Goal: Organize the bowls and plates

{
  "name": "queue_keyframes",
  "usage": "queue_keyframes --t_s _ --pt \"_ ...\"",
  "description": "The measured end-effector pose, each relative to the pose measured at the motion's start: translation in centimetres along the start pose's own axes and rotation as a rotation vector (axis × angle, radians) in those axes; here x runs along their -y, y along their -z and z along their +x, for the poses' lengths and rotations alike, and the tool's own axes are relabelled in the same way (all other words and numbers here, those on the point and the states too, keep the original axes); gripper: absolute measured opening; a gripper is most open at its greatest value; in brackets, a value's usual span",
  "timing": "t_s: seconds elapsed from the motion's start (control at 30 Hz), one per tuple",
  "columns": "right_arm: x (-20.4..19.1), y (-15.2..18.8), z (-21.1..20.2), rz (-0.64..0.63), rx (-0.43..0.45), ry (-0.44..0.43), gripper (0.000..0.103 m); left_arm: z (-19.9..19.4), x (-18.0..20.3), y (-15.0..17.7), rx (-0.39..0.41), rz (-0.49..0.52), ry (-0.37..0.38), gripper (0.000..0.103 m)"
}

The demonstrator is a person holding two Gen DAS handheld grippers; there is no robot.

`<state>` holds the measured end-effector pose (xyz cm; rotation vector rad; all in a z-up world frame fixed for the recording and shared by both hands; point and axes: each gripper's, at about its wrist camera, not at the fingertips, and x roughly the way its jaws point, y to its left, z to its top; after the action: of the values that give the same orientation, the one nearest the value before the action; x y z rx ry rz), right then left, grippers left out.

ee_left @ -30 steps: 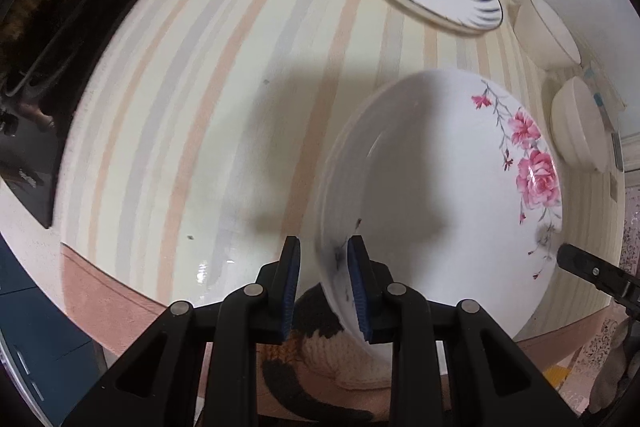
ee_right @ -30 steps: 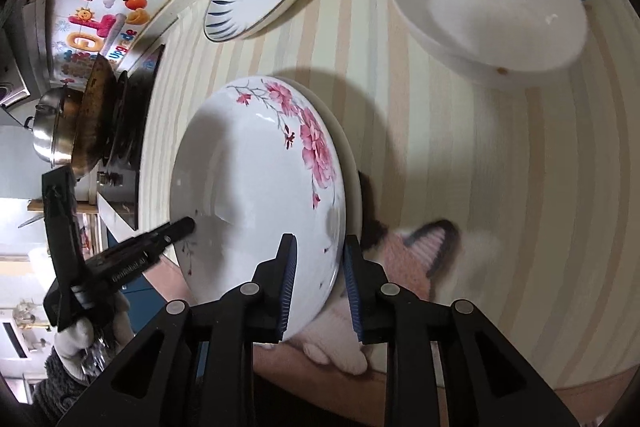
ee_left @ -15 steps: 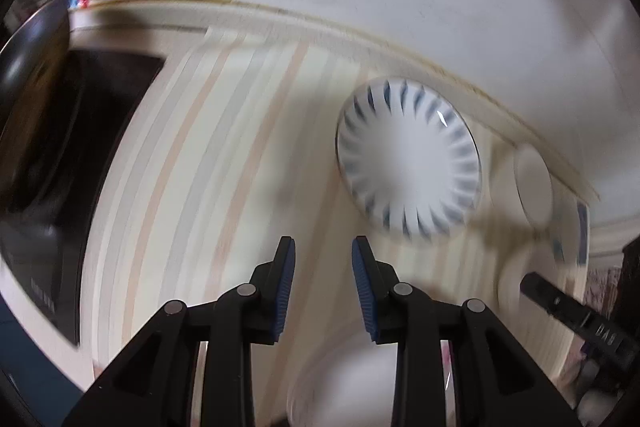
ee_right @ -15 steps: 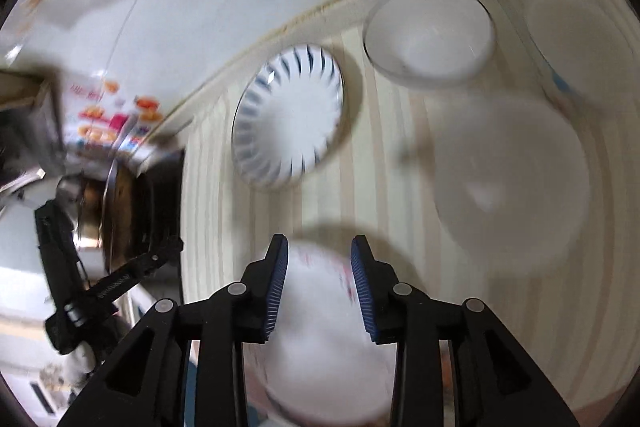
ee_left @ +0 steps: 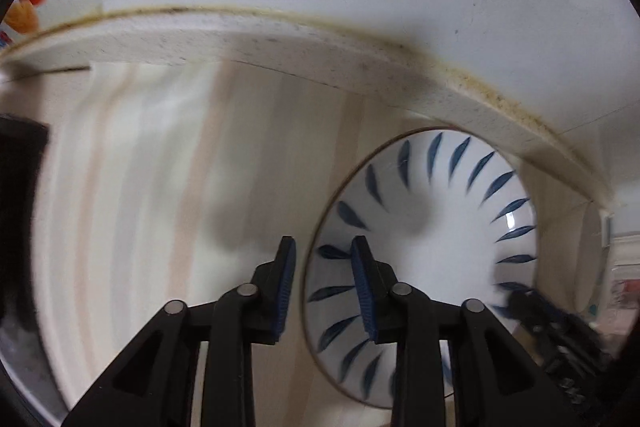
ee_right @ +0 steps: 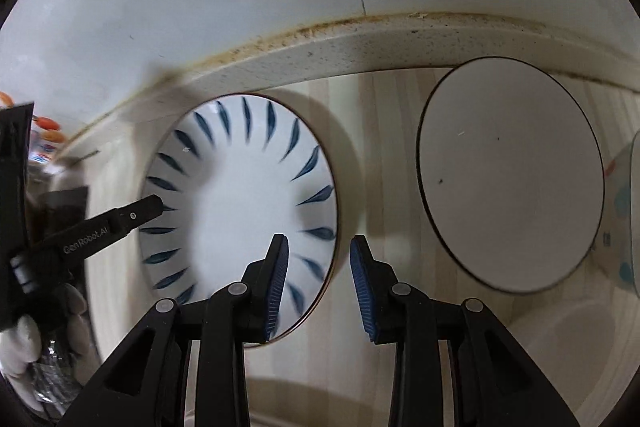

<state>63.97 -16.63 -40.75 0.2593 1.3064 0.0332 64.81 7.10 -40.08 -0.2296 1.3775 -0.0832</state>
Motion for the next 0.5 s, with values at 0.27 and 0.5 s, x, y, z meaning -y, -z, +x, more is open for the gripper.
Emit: queue_keyframes --t_s 0.27,0.5 --pt "0.6 0.0 0.9 0.015 0.064 -0.002 0.014 -0.8 0.2 1.5 0.046 0.052 -0.029 0.015" --pt "-0.3 0.9 -1.0 -0.044 0.101 -0.012 0.012 -3.4 -0.9 3.6 0.068 0.035 -0.009 0.015"
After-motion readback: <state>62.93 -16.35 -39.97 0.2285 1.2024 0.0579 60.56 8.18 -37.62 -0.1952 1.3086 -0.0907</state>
